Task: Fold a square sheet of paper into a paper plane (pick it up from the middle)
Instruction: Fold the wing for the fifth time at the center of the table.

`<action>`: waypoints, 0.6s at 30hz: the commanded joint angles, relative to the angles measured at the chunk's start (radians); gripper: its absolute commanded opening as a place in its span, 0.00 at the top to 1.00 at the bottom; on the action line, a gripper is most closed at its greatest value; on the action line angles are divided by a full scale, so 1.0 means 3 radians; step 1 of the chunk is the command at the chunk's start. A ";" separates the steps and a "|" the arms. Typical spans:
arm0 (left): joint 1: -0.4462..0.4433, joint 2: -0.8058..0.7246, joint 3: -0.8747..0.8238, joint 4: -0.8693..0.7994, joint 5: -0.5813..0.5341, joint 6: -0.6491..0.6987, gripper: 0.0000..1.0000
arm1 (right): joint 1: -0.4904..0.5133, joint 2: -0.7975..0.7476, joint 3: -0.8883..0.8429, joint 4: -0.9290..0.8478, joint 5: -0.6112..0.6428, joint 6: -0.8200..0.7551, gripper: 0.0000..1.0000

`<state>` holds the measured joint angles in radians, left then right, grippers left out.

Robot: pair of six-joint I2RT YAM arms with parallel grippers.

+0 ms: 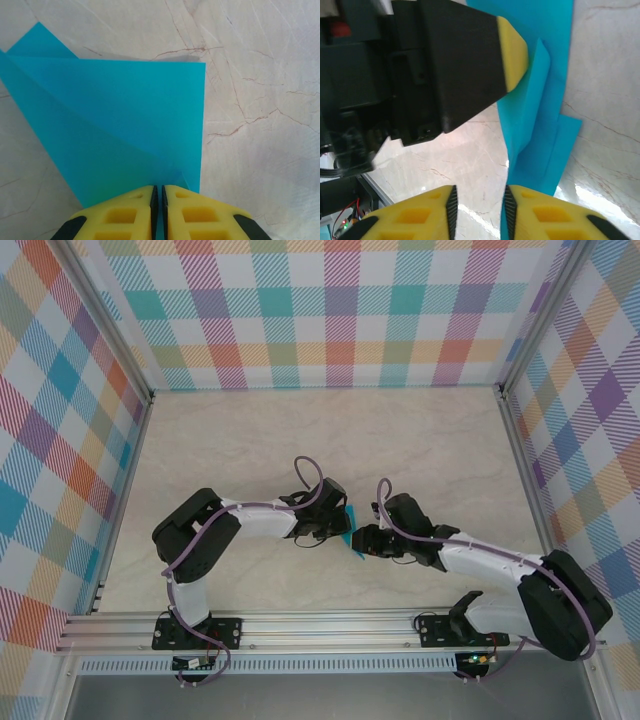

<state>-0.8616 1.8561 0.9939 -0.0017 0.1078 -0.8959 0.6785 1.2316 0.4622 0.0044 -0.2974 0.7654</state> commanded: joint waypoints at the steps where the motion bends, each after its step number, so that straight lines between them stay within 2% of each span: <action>1: -0.0030 0.0108 -0.0010 -0.0235 -0.0019 0.0074 0.86 | -0.0042 0.0199 0.0118 -0.0172 -0.0168 -0.0010 0.74; 12: -0.0030 0.0087 0.0009 -0.0279 -0.0031 0.0087 0.86 | -0.0058 0.0305 -0.0015 -0.0151 -0.0308 -0.0050 0.96; 18: -0.0030 0.0113 0.0031 -0.0349 -0.0068 0.0063 0.87 | -0.0060 0.0436 -0.0196 -0.0179 -0.0506 -0.0371 1.00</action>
<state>-0.8635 1.8561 0.9989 -0.0193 0.1150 -0.8894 0.6598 1.3342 0.4416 -0.0044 -0.3695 0.7200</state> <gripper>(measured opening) 0.135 0.046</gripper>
